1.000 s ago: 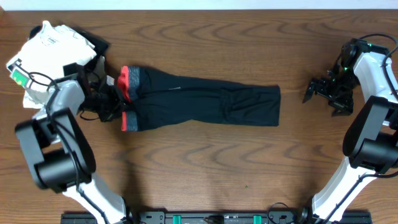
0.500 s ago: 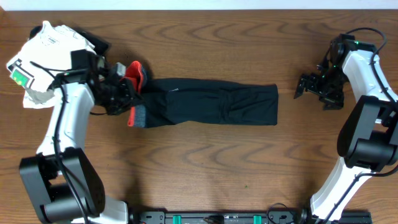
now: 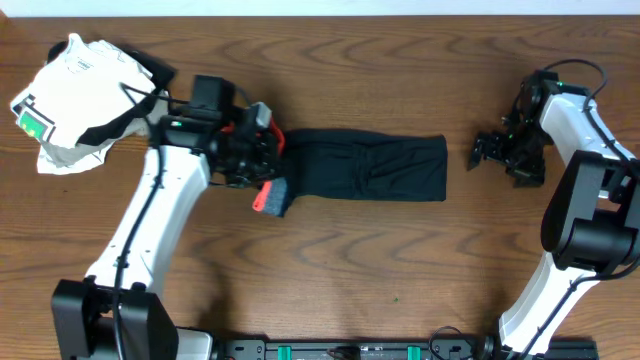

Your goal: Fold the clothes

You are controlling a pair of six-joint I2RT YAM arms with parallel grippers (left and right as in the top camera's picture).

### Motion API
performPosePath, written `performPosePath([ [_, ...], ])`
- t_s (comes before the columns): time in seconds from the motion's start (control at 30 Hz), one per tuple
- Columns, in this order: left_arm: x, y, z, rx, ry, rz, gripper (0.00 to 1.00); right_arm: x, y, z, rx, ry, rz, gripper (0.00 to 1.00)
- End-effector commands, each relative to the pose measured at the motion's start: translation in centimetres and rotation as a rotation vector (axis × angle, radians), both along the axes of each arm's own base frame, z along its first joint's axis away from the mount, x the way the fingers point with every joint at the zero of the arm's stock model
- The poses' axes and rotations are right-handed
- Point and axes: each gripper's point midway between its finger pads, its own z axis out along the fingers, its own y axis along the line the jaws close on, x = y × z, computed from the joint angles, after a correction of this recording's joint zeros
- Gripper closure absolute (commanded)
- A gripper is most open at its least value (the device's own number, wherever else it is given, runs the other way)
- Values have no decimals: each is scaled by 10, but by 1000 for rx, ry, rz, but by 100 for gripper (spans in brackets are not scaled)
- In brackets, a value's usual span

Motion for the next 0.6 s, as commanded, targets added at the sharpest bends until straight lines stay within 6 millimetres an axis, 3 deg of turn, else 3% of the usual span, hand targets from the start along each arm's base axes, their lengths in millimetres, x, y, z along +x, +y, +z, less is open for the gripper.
performPosePath([
  [0.0,-1,-19,11,5,-31,-12,94,-3,-1,3,-13,-8,-3,1],
  [0.27,-11,-68,19,-34,-65,-77,94,-4,-2,3,-13,-6,-8,1],
  [0.57,-25,-101,22,-45,-83,-125,94,-7,-1,-4,-12,-3,-7,1],
])
